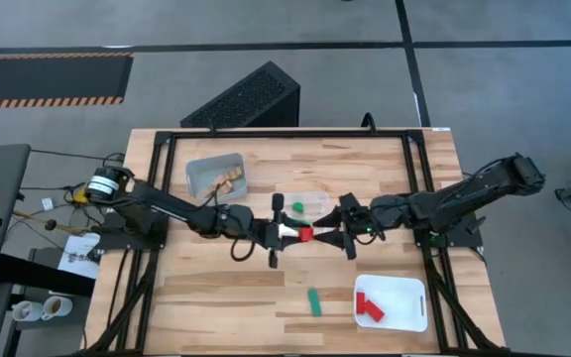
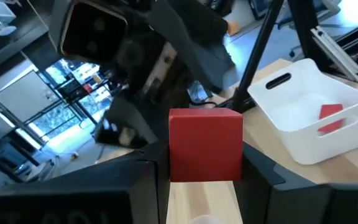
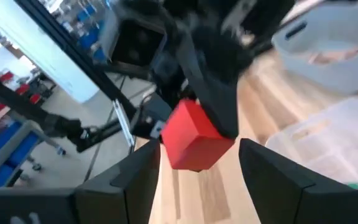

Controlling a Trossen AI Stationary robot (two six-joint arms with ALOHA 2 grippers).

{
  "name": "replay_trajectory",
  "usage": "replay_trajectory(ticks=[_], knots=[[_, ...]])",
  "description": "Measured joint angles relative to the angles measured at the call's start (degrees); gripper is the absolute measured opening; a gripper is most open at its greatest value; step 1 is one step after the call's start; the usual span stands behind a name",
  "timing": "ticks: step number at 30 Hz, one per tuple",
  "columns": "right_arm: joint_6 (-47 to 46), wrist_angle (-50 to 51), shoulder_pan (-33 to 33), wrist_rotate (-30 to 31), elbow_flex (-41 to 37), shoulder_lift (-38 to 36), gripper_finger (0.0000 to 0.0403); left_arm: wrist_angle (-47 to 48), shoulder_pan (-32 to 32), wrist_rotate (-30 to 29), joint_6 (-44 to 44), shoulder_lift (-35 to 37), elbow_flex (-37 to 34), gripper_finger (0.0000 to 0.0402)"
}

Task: Sort & place blocks by color
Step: Put the red block into the white bin

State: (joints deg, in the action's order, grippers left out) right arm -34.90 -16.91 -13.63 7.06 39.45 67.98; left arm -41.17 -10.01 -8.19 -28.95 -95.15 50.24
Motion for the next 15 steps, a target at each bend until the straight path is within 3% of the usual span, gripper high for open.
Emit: replay_trajectory(ticks=[10,15], knots=[[-1.8,-11.8,4.9,-10.4,-0.1,7.2,0.0246,0.3,0.9,2.3,-1.4,-0.8,1.4,0.0099],[-3.2,-14.4,5.1,-12.5,-0.3,8.2,0.0176,1.2,0.8,2.5,-2.1,-0.7,1.4,0.0099]])
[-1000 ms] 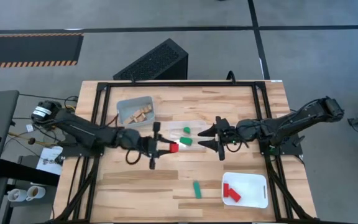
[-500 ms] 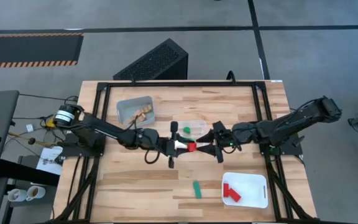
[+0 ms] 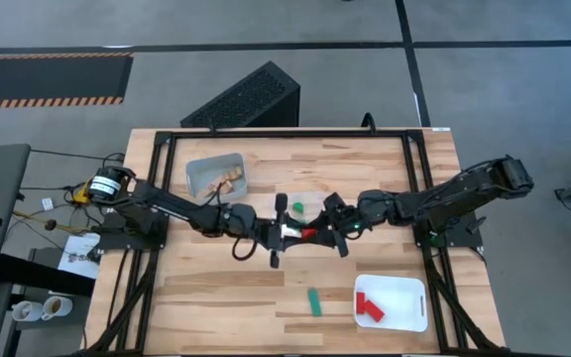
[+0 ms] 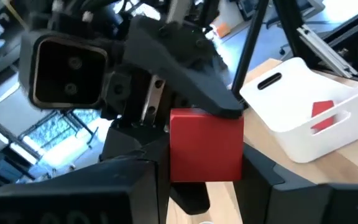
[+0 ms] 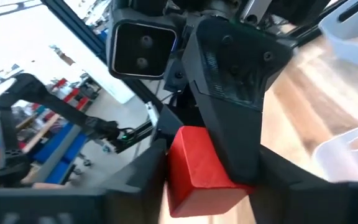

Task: Sort & place blocks by color
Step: Put the red block into the white bin

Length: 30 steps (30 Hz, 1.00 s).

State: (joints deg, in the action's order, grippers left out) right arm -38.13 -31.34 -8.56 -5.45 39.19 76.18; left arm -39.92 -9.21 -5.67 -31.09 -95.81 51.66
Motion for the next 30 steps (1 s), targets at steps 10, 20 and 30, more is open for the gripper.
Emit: replay_trajectory(ticks=[10,20,30], knots=[[-0.7,9.5,-1.7,-2.9,0.3,-6.1,0.0117,7.5,-2.1,-6.9,4.8,3.9,0.0,0.0243],[-10.1,56.7,-15.6,6.7,3.0,-19.4,0.0117,14.8,-4.4,1.4,21.7,5.1,0.1,0.0331],[-29.5,70.2,-30.8,5.8,3.4,-12.2,0.0117,13.7,-8.9,6.0,23.8,-9.2,5.6,0.0322]])
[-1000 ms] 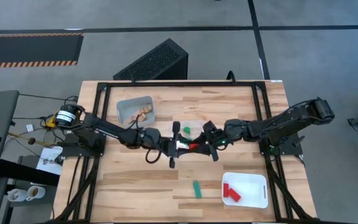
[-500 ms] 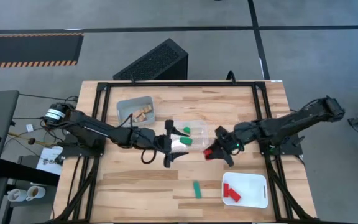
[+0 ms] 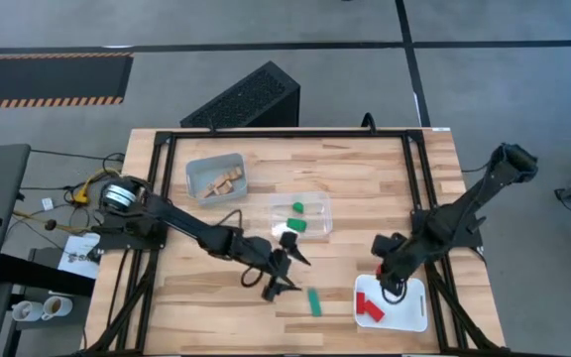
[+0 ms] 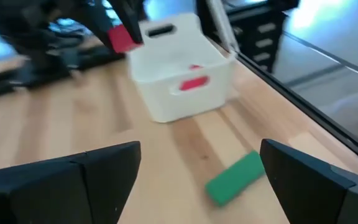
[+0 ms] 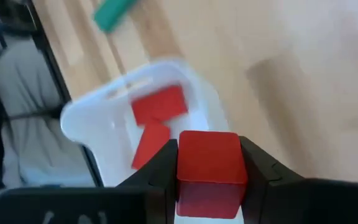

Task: Sort & place blocks by color
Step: Put the red block into the white bin, then put the green block into the transparent bin

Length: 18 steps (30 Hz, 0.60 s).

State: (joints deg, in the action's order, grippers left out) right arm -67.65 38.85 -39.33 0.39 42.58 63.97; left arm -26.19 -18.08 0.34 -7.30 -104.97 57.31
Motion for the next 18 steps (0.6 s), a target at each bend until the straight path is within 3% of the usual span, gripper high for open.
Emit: replay_trajectory(ticks=[3,11,18], knots=[[-2.6,-1.4,-2.6,-1.9,0.1,3.5,0.0130,2.5,-0.4,4.3,-1.1,-4.8,4.9,0.0322],[-6.0,-4.3,-3.8,-4.4,-0.1,9.5,0.0244,22.6,-0.6,7.4,-10.3,-13.6,20.5,0.0322],[-4.5,-2.6,-2.5,-3.3,-0.1,9.6,0.0235,26.4,-0.5,7.8,-13.3,-14.2,23.5,0.0322]])
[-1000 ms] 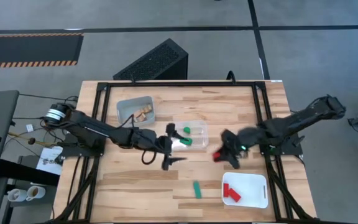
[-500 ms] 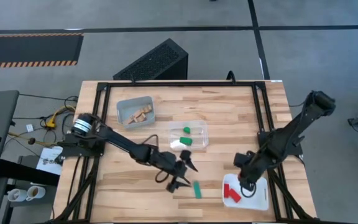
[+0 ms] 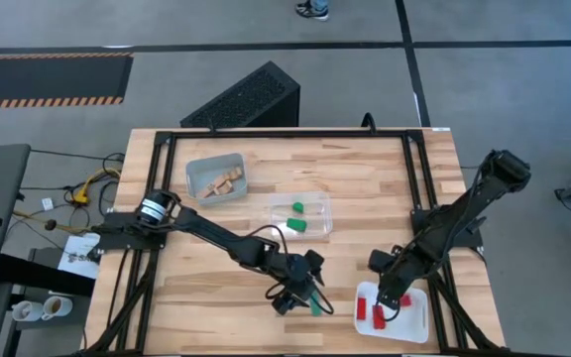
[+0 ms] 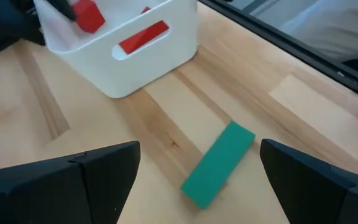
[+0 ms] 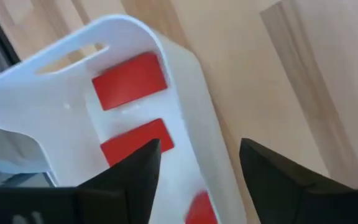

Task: Sort & place blocks by color
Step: Put the green block into the transparent bin

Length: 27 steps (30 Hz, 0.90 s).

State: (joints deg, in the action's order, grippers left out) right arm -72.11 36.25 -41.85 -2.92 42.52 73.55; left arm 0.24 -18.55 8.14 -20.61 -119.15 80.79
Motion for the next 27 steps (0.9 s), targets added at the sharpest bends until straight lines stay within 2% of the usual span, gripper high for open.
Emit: replay_trajectory(ticks=[4,10,16,18,20,27], knots=[[0.0,0.9,0.0,0.0,0.8,-1.2,0.0212,0.6,-0.1,0.6,-2.9,-0.2,0.0,0.0322],[0.6,9.6,0.1,2.3,5.8,-1.7,0.0193,0.1,0.1,4.1,-8.1,-1.0,0.0,0.0319],[2.2,14.4,1.2,6.1,10.8,-1.7,0.0192,0.8,0.1,6.6,-12.6,-2.6,1.3,0.0282],[3.0,15.4,1.6,7.1,12.3,-1.7,0.0193,4.0,0.1,6.8,-12.8,-3.5,1.4,0.0271],[3.4,15.4,2.1,7.9,13.2,-1.6,0.0193,2.7,0.1,6.9,-13.3,-5.9,3.4,0.0264],[4.5,15.6,3.0,10.5,15.3,-1.5,0.0189,7.4,0.2,5.7,-15.7,-11.3,9.3,0.0261]])
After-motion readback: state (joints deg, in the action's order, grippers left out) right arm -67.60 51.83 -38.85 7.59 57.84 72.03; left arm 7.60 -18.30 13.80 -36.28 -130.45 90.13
